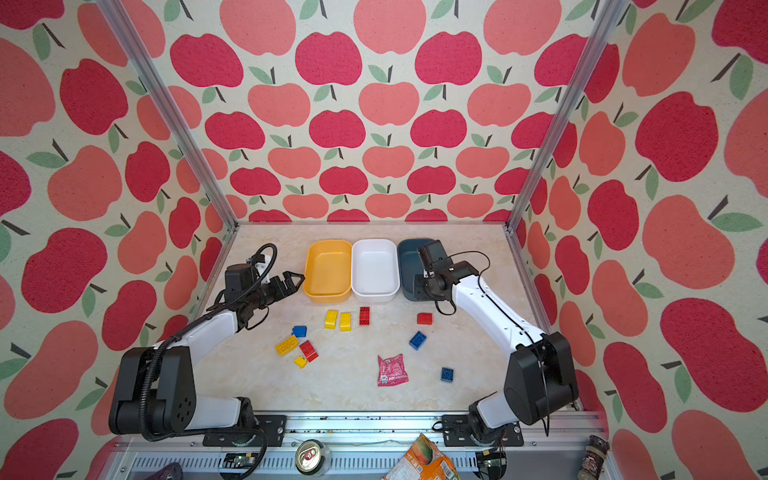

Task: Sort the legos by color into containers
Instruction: 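Carry the red brick over the white bin and release it with the right gripper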

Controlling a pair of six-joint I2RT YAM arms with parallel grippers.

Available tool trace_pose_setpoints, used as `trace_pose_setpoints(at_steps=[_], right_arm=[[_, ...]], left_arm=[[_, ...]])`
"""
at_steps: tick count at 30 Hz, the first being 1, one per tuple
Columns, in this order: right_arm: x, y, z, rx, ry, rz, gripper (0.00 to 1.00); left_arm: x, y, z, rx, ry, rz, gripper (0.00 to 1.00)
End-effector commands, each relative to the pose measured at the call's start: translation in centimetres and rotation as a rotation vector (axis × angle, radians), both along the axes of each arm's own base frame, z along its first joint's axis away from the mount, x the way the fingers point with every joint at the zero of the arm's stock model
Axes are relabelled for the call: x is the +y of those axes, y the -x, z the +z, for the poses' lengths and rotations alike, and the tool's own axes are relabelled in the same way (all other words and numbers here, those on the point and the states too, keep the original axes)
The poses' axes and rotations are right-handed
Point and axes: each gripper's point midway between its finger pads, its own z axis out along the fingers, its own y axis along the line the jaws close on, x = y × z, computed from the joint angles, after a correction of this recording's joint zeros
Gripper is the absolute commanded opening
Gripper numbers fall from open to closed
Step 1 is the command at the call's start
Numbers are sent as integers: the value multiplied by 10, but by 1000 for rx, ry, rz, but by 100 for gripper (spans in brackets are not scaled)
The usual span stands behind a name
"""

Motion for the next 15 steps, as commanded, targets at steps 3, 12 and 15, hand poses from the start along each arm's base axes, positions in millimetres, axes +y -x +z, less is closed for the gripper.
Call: trace_pose_setpoints(at_steps=[3, 12, 15], right_arm=[[42, -15, 2, -10, -15, 80, 27], [110, -50, -3, -28, -23, 214, 27], [125, -58, -14, -16, -16, 243, 27]], left_arm=[[3, 8, -1, 7, 6, 19, 99], [6, 20, 0, 20, -8, 33, 99], [6, 23, 0, 23, -9, 35, 99]])
